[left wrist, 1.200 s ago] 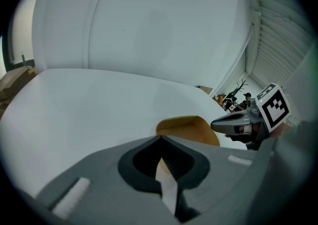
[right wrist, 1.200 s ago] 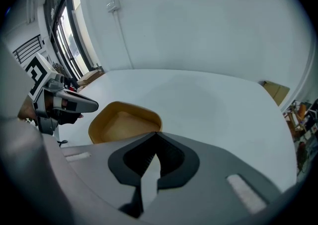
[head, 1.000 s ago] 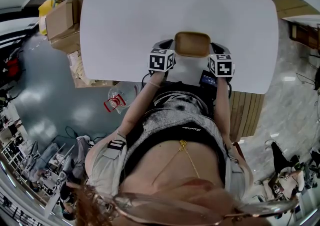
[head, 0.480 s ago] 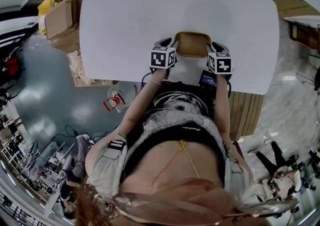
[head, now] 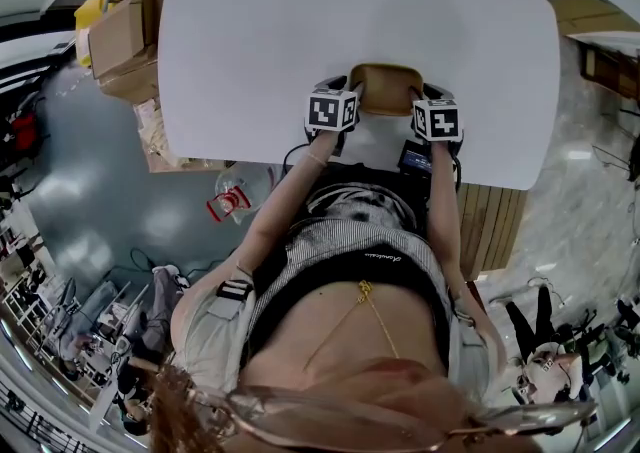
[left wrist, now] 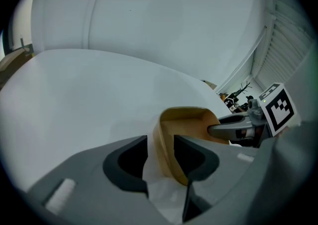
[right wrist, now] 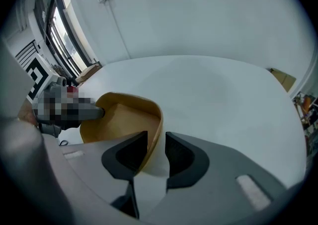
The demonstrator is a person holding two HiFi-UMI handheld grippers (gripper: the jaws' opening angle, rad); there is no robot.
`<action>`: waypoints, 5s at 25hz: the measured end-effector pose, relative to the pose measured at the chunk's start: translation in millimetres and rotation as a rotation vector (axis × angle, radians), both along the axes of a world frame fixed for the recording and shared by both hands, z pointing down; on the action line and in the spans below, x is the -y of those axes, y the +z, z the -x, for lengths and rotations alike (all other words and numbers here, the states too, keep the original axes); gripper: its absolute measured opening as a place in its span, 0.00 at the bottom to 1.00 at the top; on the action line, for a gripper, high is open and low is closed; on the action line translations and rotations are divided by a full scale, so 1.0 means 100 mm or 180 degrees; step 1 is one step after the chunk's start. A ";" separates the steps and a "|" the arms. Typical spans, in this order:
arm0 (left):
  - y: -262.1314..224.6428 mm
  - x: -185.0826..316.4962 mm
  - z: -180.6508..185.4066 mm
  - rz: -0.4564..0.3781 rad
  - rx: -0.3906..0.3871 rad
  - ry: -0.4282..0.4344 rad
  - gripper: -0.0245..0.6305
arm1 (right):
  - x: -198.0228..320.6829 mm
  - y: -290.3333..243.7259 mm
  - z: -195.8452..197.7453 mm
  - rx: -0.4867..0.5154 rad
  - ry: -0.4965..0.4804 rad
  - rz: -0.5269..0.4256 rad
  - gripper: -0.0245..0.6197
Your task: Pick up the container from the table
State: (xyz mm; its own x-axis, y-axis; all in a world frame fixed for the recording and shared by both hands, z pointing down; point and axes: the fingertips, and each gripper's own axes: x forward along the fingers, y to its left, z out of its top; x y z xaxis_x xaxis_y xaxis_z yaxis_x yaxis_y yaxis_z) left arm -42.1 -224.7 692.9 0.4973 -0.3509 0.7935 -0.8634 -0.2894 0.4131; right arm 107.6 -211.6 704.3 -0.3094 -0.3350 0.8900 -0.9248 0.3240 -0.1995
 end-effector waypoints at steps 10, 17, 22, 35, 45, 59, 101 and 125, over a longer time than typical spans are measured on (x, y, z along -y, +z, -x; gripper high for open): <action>0.10 0.00 0.00 0.0043 0.0103 -0.0036 0.23 | 0.06 0.02 0.01 0.0027 0.0015 0.0029 0.19; 0.13 -0.01 0.00 -0.0015 0.0143 -0.0034 0.13 | 0.06 0.05 0.06 0.0009 -0.0002 0.0017 0.19; 0.13 0.00 -0.02 -0.0114 0.0170 0.0014 0.13 | 0.07 0.05 0.05 0.0022 0.0009 0.0011 0.19; 0.09 0.03 0.01 -0.0296 0.0276 0.0109 0.14 | 0.09 0.06 0.07 0.0028 -0.0047 -0.0014 0.20; 0.13 0.02 -0.01 -0.0325 0.0248 0.0140 0.14 | 0.10 0.05 0.07 0.0042 -0.0044 -0.0036 0.20; 0.14 0.03 -0.02 -0.0343 0.0236 0.0123 0.14 | 0.11 0.07 0.06 0.0030 -0.0003 -0.0097 0.20; -0.19 0.02 0.01 -0.0426 0.0327 0.0070 0.09 | 0.10 -0.21 0.03 0.0031 0.0248 -0.0212 0.13; -1.12 -0.04 0.02 -0.0952 0.0077 0.0033 0.09 | -0.02 -1.09 0.03 -0.0048 0.0260 -0.0700 0.13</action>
